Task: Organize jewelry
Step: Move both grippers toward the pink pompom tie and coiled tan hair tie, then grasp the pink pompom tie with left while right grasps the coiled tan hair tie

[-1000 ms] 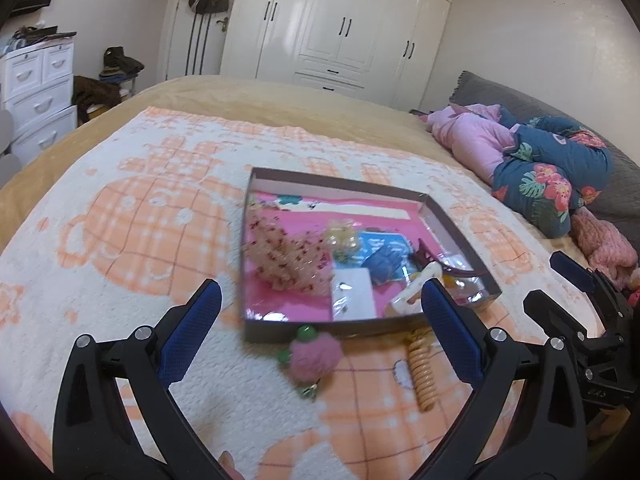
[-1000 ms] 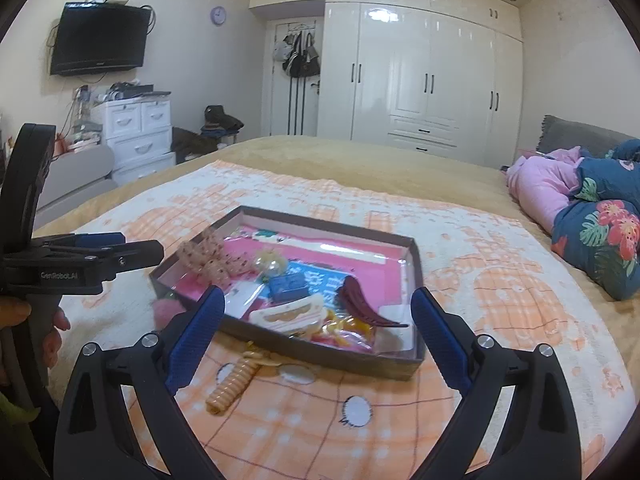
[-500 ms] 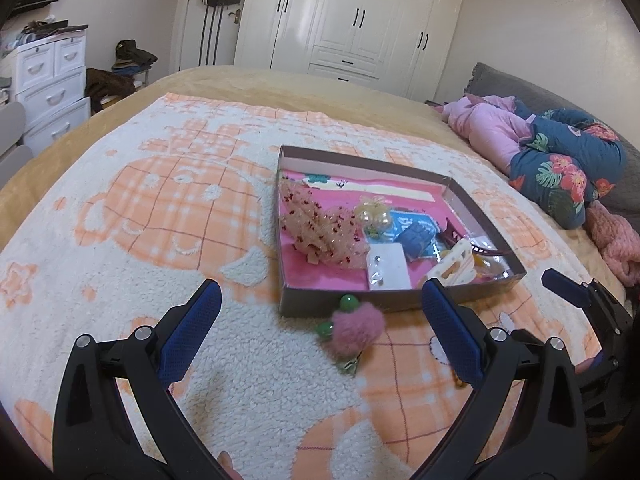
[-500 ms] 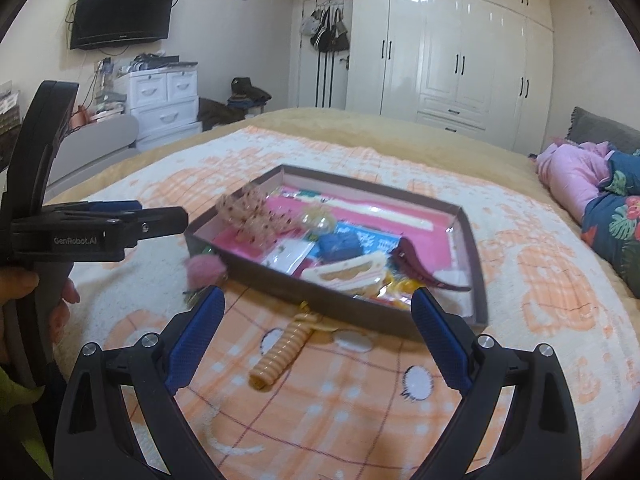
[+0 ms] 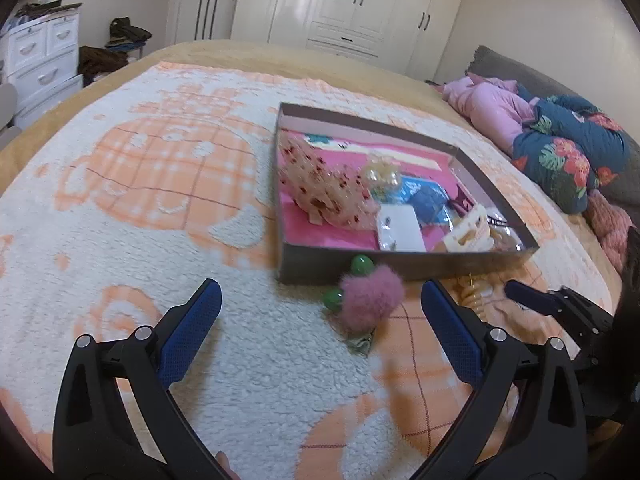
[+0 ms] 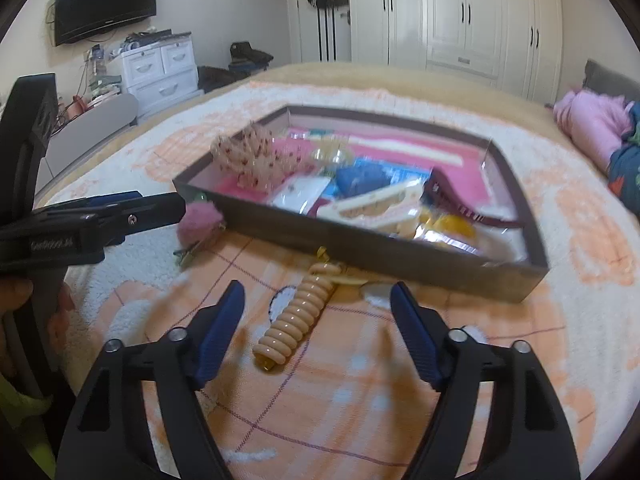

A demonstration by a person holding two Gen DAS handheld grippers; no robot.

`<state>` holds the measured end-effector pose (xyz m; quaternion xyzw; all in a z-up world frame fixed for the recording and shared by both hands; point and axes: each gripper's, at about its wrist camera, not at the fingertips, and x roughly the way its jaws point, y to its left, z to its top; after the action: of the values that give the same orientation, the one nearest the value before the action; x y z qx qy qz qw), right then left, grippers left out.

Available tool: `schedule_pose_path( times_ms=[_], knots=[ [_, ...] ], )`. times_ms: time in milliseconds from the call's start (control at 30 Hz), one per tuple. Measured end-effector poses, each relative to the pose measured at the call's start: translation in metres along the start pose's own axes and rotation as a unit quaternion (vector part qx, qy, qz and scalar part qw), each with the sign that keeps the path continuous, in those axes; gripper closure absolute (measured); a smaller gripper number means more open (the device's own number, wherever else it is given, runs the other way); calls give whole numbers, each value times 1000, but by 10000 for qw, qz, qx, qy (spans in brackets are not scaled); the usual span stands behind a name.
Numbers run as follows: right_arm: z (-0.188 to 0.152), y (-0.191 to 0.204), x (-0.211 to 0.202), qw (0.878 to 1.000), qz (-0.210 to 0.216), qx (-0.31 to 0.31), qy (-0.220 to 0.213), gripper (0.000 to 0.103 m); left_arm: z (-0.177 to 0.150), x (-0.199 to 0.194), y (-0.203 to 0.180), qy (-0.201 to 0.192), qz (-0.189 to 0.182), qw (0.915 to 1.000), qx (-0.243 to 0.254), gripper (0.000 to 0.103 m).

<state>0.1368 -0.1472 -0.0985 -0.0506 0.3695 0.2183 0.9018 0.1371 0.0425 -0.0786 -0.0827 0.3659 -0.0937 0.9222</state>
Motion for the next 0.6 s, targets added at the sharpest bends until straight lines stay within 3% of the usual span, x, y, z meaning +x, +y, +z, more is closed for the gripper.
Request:
schedule_pose_path(
  times_ms=[100, 200, 267, 300, 433, 467, 600],
  knots=[
    [-6, 1, 12, 9996, 88, 5, 286, 57, -1, 4, -4, 51, -35, 10000, 68, 16],
    [-9, 5, 8, 9995, 135, -209, 210, 73, -1, 11, -7, 109, -65, 9999, 116, 20],
    [-10, 6, 4, 9994, 111, -269, 200, 81, -2, 15, -9, 161, -96, 9997, 149, 27],
    [-11, 5, 2, 9994, 80, -288, 197, 85, -2, 18, -11, 198, -115, 9996, 175, 35],
    [-14, -1, -9, 9995, 78, -248, 199, 86, -4, 25, -17, 317, -104, 9990, 310, 60],
    [-13, -4, -12, 9995, 72, -233, 195, 86, -4, 26, -18, 336, -119, 9988, 322, 70],
    [-15, -17, -27, 9999, 39, -95, 121, 86, -4, 23, -20, 298, -167, 9988, 343, 72]
  ],
)
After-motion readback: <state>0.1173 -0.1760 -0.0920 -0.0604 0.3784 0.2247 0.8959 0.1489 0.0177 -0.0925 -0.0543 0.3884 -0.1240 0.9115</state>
